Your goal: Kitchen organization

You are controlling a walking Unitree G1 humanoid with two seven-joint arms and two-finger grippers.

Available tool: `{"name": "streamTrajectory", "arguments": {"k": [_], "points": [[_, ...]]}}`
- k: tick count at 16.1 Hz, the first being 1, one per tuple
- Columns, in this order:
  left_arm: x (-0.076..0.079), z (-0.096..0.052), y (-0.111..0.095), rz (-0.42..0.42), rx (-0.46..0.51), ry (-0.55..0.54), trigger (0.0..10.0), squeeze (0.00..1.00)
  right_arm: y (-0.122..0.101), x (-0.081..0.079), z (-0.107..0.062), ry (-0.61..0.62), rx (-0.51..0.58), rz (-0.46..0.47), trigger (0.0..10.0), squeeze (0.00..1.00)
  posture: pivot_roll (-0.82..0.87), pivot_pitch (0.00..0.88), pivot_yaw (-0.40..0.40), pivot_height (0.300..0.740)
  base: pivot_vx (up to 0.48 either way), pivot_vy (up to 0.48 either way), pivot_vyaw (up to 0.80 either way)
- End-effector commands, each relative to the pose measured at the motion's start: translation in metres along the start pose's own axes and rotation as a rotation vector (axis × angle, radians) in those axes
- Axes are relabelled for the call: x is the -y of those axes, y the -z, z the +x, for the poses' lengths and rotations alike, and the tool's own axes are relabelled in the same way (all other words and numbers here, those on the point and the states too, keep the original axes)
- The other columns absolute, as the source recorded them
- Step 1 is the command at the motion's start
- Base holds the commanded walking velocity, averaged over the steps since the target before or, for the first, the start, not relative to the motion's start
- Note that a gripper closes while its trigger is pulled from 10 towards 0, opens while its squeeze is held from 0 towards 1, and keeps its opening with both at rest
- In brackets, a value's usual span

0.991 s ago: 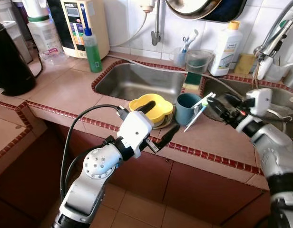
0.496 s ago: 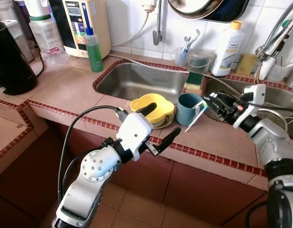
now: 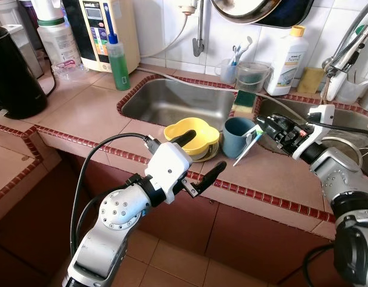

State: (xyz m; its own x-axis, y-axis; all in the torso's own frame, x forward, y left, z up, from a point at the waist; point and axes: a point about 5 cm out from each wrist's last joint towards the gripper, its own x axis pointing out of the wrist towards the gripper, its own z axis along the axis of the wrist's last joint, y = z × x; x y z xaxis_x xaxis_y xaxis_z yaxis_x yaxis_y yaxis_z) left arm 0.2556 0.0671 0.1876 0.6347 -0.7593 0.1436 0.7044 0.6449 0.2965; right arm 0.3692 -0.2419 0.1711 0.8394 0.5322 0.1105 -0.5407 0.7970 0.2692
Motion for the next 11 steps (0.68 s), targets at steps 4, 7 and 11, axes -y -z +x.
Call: {"name": "streamTrajectory", "arguments": {"k": [4,7,11], "points": [[-0.0006,-0.0006,-0.0049,0.014,0.005,0.009,10.0,0.00,-0.0014,0.0000,0.0051,0.032,0.022,0.008,0.0,0.00,-0.02,0.020,0.016,0.740,0.000,0.000,0.00],[-0.0016,-0.0011,-0.0050,0.013,0.004,0.003,10.0,0.00,0.0015,0.0017,0.0029,0.037,0.020,0.045,0.0,0.00,-0.02,0.024,0.015,0.740,0.000,0.000,0.00],[-0.0017,-0.0014,-0.0056,0.012,0.003,-0.002,10.0,0.00,0.0026,0.0033,0.0016,0.050,0.032,0.081,0.0,0.00,-0.01,0.028,0.015,0.740,0.000,0.000,0.00]]}}
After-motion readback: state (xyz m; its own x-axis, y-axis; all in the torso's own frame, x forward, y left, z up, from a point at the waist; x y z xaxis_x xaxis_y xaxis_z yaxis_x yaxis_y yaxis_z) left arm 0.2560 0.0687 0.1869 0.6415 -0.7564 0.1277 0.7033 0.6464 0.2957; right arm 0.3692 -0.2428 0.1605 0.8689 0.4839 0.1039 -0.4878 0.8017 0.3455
